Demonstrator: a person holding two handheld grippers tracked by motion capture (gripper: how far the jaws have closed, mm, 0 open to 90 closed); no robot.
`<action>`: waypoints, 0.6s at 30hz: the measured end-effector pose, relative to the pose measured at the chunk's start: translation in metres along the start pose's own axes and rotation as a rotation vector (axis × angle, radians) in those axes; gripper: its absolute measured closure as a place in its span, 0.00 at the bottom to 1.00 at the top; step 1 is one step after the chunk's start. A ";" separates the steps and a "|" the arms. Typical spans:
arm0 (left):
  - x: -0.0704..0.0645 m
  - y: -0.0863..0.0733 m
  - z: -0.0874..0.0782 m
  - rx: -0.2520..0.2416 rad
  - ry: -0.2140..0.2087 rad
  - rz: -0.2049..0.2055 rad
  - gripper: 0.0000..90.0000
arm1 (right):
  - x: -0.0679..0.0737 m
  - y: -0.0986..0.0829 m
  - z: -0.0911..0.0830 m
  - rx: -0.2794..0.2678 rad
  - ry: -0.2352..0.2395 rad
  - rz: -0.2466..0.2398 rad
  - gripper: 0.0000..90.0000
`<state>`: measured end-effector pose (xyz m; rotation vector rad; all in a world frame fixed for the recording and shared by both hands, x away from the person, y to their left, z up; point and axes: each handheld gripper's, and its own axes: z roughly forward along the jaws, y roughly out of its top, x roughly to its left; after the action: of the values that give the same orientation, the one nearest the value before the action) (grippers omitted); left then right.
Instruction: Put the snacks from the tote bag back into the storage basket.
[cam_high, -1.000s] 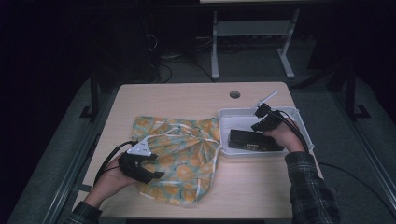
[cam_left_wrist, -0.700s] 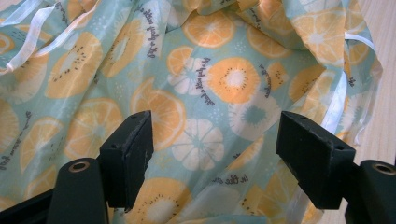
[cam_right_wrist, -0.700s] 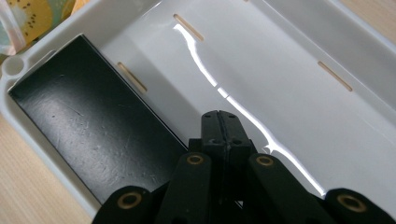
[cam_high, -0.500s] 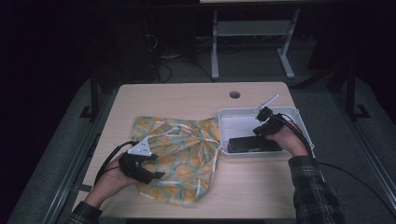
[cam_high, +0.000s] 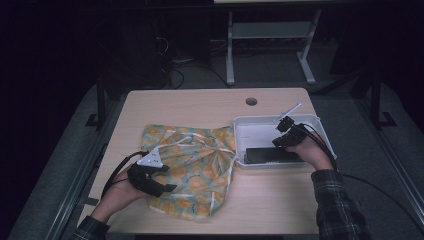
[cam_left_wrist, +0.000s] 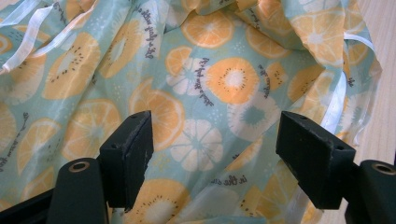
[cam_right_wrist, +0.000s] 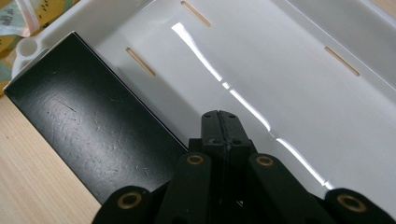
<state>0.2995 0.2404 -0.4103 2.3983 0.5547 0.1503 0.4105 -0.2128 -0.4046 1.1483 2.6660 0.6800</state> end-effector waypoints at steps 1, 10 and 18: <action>0.000 0.000 0.000 0.000 0.000 0.001 0.30 | 0.000 0.000 -0.001 -0.002 0.001 0.001 0.99; -0.001 0.001 0.000 -0.007 -0.001 0.000 0.30 | -0.001 -0.005 -0.014 -0.057 -0.018 0.038 0.92; -0.003 0.002 -0.004 -0.022 0.000 -0.002 0.30 | 0.009 -0.013 -0.030 -0.133 -0.032 0.078 0.68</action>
<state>0.2963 0.2400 -0.4061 2.3763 0.5532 0.1547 0.3861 -0.2241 -0.3835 1.2209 2.5183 0.8316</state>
